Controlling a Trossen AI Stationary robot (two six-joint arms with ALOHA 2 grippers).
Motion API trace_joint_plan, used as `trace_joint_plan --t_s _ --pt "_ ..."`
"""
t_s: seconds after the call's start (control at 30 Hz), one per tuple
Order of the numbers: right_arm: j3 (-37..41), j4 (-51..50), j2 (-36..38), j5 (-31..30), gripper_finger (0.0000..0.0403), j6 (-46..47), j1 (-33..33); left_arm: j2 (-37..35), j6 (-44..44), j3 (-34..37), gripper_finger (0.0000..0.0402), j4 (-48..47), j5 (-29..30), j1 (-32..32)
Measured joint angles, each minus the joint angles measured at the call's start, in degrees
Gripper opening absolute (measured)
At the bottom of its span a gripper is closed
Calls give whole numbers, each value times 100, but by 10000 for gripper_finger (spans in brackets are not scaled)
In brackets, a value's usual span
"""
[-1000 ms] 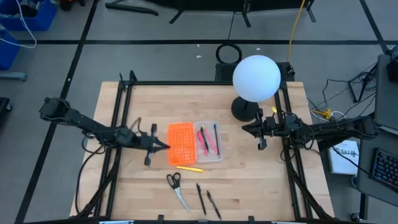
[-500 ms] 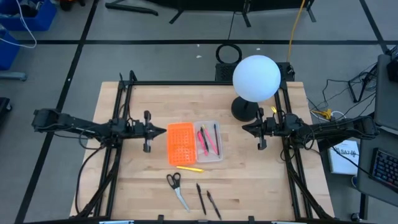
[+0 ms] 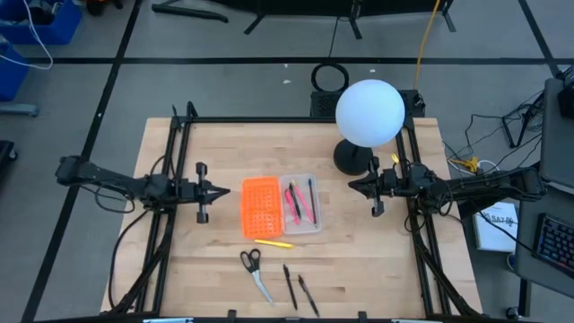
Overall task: Pick & place school supplies into a supply box
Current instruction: Put the right black pen into the supply box
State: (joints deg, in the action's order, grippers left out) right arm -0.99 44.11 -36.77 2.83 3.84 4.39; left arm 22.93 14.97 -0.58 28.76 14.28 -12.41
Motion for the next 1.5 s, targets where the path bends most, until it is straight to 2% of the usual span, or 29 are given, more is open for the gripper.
trace_joint_plan --t_s 0.23,0.37,0.7,0.8,0.87,1.0,1.07,1.1,1.2,1.3,1.5 --pt "0 -126 -2 0 0 151 2 -615 145 0 2 -772 527 -120" --pt "0 -129 -2 0 0 249 0 -839 96 0 2 -1039 531 -120" --pt "0 -304 -7 -7 0 252 -40 -871 -514 -1 25 -1796 970 -117" --pt "0 -333 -87 -6 0 245 -263 -871 -428 -1 28 -1711 976 -117" --pt "-27 29 -166 -132 0 279 -479 -871 -390 -1 29 -1586 977 -117" --pt "-377 223 -384 -317 0 430 -1141 -871 -585 -2 30 -1466 978 -117" --pt "-719 199 -611 -370 0 288 -1611 -869 -748 -2 30 -1451 981 -117" --pt "-880 274 -733 -585 0 139 -1870 -869 -753 -2 30 -1366 998 -117" --pt "-1496 128 -1256 -1625 0 -313 -2523 -871 -536 -2 30 -920 1137 -117" --pt "-2410 -840 -1842 -2363 0 -373 -2924 -871 -251 -2 30 -527 1220 -117" --pt "-4713 -3223 -3450 -3254 0 536 -3542 -871 -112 -4 30 -538 1284 -117"
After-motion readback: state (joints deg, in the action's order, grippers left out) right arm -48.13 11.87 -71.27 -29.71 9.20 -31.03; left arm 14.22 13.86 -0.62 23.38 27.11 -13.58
